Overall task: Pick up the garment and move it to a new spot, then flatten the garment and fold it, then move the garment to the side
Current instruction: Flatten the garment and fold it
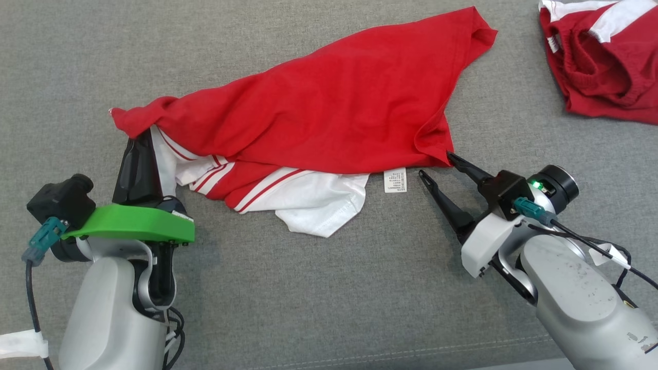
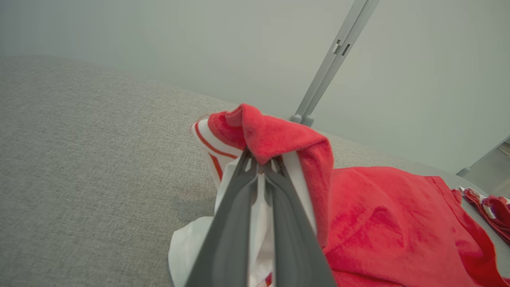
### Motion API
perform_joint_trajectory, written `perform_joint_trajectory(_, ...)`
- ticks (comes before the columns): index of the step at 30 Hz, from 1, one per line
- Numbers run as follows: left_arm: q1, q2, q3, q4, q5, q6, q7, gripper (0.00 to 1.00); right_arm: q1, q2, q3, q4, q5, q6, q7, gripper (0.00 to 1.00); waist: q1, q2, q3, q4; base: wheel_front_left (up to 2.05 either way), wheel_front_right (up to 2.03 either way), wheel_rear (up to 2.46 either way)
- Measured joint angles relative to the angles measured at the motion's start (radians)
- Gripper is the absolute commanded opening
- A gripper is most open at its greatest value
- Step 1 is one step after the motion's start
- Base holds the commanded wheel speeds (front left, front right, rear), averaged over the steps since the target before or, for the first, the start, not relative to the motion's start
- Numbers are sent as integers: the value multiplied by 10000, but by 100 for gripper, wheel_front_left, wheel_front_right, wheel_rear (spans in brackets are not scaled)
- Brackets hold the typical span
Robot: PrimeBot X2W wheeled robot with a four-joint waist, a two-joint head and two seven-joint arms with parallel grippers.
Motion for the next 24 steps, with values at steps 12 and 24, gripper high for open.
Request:
perform_joint_trajectory(12,-1,-8,105,-130,-10,8,0,0,-96,351,-529,21,823,2,-2,0,-1,0,71,61,0,0,0)
perform_joint_trajectory(24,-150,-69,986,-980,-36,-15,0,0,-336,775,-1066,-2472,3829,2,-25,0,-1,0,-391,-80,0,0,0)
